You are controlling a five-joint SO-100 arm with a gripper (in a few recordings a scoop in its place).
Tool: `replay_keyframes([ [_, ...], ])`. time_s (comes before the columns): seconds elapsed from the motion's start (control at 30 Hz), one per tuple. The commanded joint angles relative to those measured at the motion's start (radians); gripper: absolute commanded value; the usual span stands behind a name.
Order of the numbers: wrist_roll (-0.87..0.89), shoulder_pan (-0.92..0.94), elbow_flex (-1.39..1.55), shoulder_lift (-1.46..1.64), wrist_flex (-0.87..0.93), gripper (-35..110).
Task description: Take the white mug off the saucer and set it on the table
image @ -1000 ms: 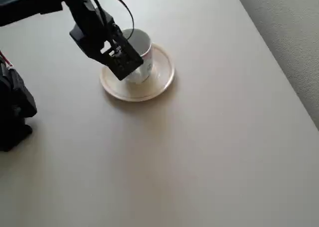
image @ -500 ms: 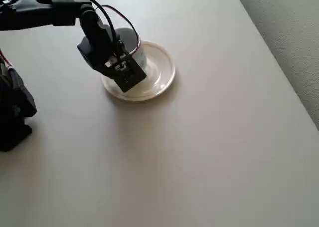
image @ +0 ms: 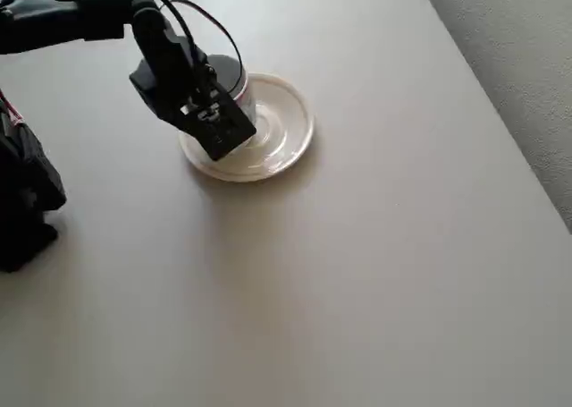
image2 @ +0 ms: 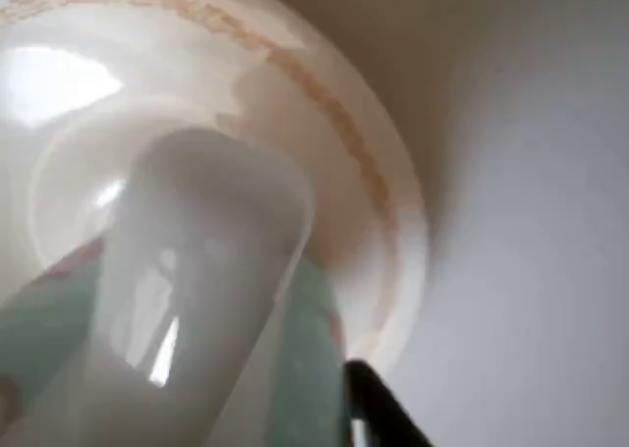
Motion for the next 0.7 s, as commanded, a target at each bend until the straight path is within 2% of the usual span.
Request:
replay_keyframes([
  [0.0,0.011,0.031,-0.183,0.140,0.109,-2],
  [0.3,-0.008,0.106,-0.446,0.141,0.293,-2],
  [0.67,-0.190,0.301,-0.551,0.097,0.351,-2],
])
